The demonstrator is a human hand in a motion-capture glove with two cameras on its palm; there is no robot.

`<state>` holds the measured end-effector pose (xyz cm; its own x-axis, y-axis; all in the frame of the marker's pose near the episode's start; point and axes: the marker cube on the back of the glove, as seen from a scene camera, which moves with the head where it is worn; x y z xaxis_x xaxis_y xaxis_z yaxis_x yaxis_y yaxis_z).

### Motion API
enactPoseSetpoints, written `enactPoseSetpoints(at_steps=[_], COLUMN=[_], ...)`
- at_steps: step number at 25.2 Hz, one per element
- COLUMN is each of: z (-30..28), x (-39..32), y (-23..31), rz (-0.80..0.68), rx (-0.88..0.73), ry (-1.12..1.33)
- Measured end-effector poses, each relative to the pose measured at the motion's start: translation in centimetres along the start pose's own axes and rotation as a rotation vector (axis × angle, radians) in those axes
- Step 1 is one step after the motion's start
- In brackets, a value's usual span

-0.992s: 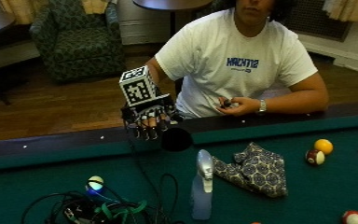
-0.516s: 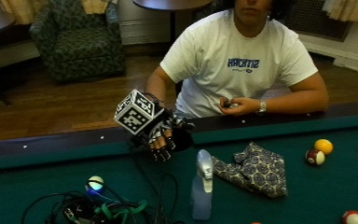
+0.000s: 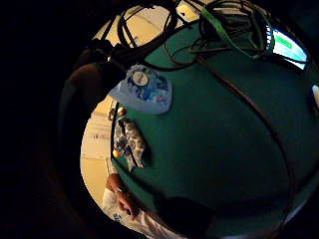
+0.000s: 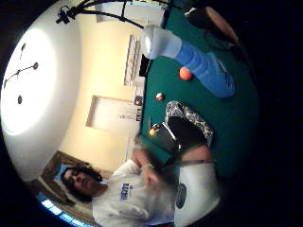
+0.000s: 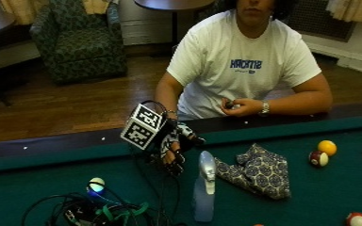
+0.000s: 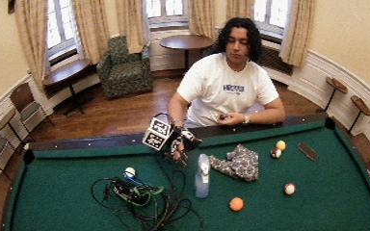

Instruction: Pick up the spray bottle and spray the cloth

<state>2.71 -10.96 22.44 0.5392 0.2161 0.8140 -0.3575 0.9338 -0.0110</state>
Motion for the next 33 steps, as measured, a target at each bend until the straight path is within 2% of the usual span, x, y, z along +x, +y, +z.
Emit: enactPoseSetpoints(at_steps=[4,12,21,33], z=[1.2,3.0,3.1,2.8], x=[-0.2,-0.5,-1.1,-1.0], y=[-1.2,-2.3,-2.9,-2.8], rz=[0.033,0.067,0.097,0.068], rx=[0.076,0.104,0.312,0.467], ry=[-0.041,-0.094,-0.110,-0.126])
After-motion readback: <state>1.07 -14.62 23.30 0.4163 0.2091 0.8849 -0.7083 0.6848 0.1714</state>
